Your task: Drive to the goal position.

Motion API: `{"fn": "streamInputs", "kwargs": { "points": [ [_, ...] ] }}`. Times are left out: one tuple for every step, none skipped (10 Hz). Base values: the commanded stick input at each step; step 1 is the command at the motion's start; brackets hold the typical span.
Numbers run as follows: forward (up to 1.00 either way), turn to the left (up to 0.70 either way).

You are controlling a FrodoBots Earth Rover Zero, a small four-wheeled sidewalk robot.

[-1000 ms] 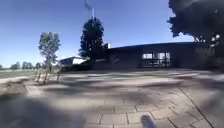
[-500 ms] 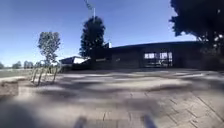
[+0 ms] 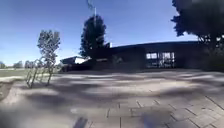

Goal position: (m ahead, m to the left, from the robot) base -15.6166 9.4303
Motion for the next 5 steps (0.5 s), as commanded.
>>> {"fn": "streamInputs", "kwargs": {
  "points": [
    [0.7,0.0],
    [0.7,0.0],
    [0.7,0.0],
    [0.7,0.0],
    [0.7,0.0]
  ]
}}
